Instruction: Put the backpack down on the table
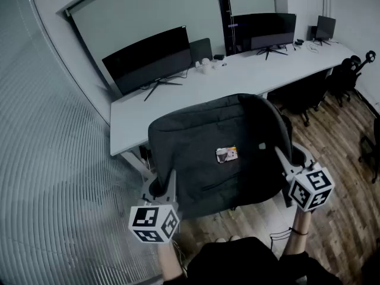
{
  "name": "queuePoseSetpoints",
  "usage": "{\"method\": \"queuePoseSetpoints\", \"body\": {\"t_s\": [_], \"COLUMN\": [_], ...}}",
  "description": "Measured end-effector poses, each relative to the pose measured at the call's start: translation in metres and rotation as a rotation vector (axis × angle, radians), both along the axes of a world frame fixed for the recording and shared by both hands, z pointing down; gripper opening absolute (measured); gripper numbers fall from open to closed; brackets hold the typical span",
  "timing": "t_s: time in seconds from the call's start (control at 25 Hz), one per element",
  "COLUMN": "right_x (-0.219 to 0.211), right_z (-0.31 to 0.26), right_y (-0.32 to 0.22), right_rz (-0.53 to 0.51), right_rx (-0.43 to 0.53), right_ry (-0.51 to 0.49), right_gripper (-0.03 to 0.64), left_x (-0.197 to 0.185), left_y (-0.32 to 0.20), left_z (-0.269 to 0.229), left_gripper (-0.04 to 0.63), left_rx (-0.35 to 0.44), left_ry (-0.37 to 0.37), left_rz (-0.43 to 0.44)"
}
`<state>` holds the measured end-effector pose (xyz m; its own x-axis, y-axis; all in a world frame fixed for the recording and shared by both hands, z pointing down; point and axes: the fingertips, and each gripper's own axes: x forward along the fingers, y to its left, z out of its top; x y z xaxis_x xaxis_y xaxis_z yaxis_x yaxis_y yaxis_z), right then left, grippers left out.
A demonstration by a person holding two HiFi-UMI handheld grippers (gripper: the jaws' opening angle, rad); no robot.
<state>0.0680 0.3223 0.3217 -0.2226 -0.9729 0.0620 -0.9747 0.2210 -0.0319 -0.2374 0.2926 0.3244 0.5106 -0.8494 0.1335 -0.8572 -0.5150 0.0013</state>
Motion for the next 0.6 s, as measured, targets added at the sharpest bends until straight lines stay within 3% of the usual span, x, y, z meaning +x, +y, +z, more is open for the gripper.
{"method": "queuePoseSetpoints", "body": {"t_s": [0.6], "right_x": [0.022], "right_z": [0.006], "right_y": [-0.008], "right_rz": [0.018], "right_rx": [-0.014], "right_ry": [0.002], "right_gripper": [0.118], "left_x": [0.021], "left_y": [-0.012], "left_z": [0.007], "left_gripper": [0.054], "left_rx": [-0.015], "left_ry": [0.002], "left_rz": [0.007]}}
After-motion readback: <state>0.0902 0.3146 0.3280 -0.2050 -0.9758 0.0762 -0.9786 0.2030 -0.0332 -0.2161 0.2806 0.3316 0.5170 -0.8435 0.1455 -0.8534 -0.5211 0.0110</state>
